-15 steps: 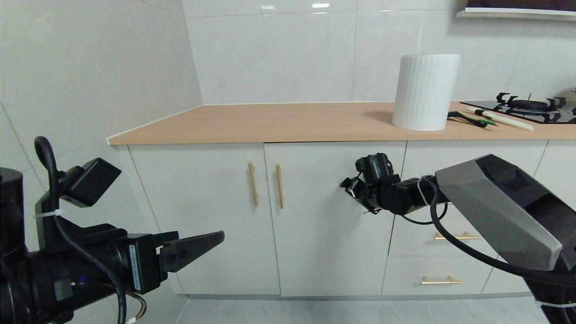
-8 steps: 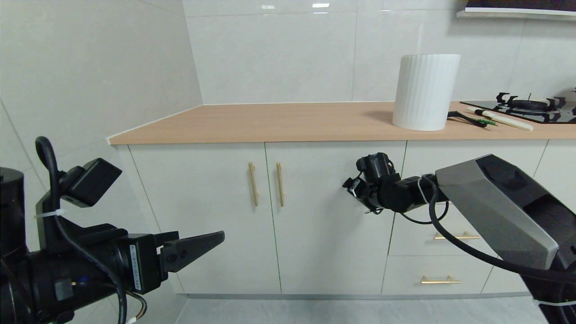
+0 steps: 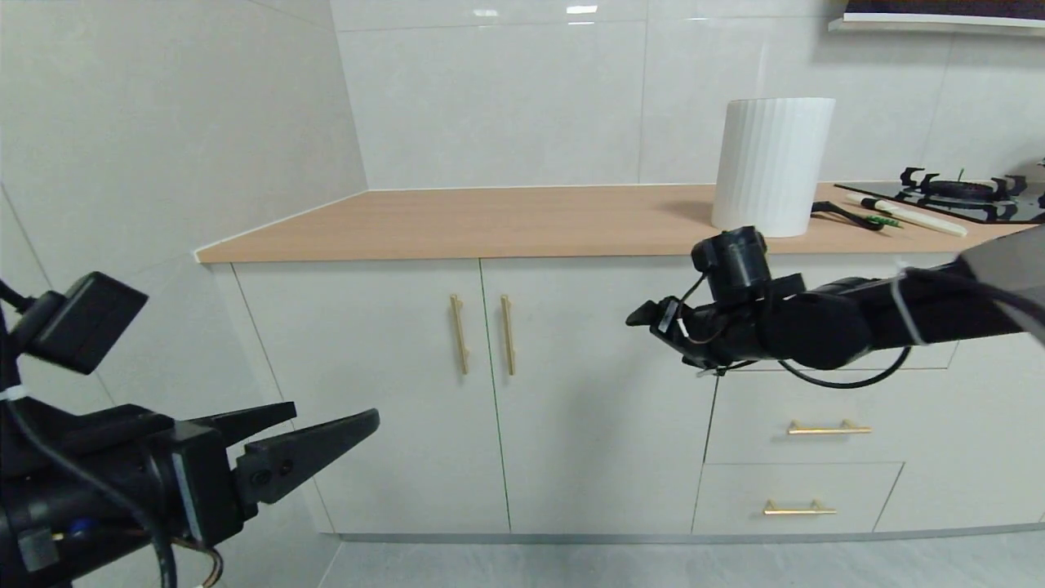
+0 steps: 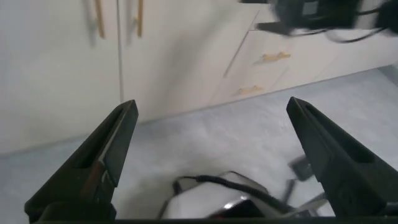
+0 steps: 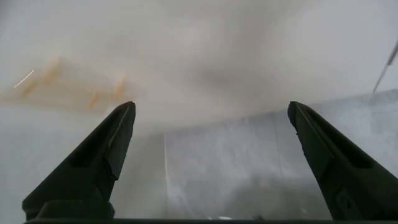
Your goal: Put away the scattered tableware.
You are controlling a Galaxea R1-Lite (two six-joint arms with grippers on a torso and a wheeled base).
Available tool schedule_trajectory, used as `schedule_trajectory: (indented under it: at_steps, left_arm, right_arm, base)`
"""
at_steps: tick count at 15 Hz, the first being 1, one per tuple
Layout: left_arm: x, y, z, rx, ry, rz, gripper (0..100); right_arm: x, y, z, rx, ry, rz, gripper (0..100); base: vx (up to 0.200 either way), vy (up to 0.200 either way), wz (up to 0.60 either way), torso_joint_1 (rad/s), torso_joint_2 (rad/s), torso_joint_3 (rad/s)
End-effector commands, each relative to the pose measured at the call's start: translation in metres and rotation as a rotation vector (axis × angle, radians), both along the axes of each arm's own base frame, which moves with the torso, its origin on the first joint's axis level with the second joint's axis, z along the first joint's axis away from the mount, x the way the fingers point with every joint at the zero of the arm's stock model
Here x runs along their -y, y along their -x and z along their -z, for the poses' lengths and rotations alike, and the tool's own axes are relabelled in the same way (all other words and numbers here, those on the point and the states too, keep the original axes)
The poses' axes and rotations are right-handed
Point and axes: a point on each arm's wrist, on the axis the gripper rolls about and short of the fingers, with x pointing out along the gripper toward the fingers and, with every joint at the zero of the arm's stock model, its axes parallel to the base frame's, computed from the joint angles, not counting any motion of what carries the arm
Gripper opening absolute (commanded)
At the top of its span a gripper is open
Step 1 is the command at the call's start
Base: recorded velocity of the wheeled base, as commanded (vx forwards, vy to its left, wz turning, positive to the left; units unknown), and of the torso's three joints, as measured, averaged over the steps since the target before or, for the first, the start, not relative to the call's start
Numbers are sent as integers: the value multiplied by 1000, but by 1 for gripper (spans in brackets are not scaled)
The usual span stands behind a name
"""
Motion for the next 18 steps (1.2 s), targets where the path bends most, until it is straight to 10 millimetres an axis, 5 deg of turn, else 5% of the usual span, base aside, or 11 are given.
schedule_trajectory:
  at_steps: [1, 2, 3, 4, 5, 7, 10, 13, 18]
  left_arm:
    - [-16, 26, 2, 93, -37, -7, 100]
    - [-16, 26, 2, 93, -37, -7, 100]
    - [-35, 52, 5, 202, -59, -46, 100]
    - [-44, 70, 2, 268, -31, -56, 100]
    - [-48, 78, 1, 296, -19, -66, 100]
    - [-65, 116, 7, 369, 10, -104, 100]
    - [-78, 156, 22, 433, 22, -190, 100]
    - [-81, 181, 48, 468, 7, -274, 100]
    - [-78, 179, 57, 442, -59, -425, 100]
  right_arm:
    - [43, 107, -75, 160, 8, -90, 100]
    - [43, 107, -75, 160, 8, -90, 100]
    - [82, 177, -87, 249, 42, -100, 100]
    - [105, 214, -82, 308, 120, -85, 100]
    - [118, 232, -79, 354, 185, -71, 100]
    - [165, 313, -71, 610, 368, 6, 100]
    - [189, 375, -56, 725, 438, 121, 100]
    - [195, 424, -31, 780, 510, 277, 100]
    - [192, 419, 2, 684, 632, 397, 100]
  base:
    - [0, 0, 0, 0, 0, 0]
    - [0, 0, 0, 0, 0, 0]
    - [0, 0, 0, 0, 0, 0]
    - [0, 0, 0, 0, 0, 0]
    - [0, 0, 0, 0, 0, 0]
    - [0, 0, 0, 0, 0, 0]
    - [0, 0, 0, 0, 0, 0]
    - [0, 0, 0, 0, 0, 0]
    - [0, 0, 0, 0, 0, 0]
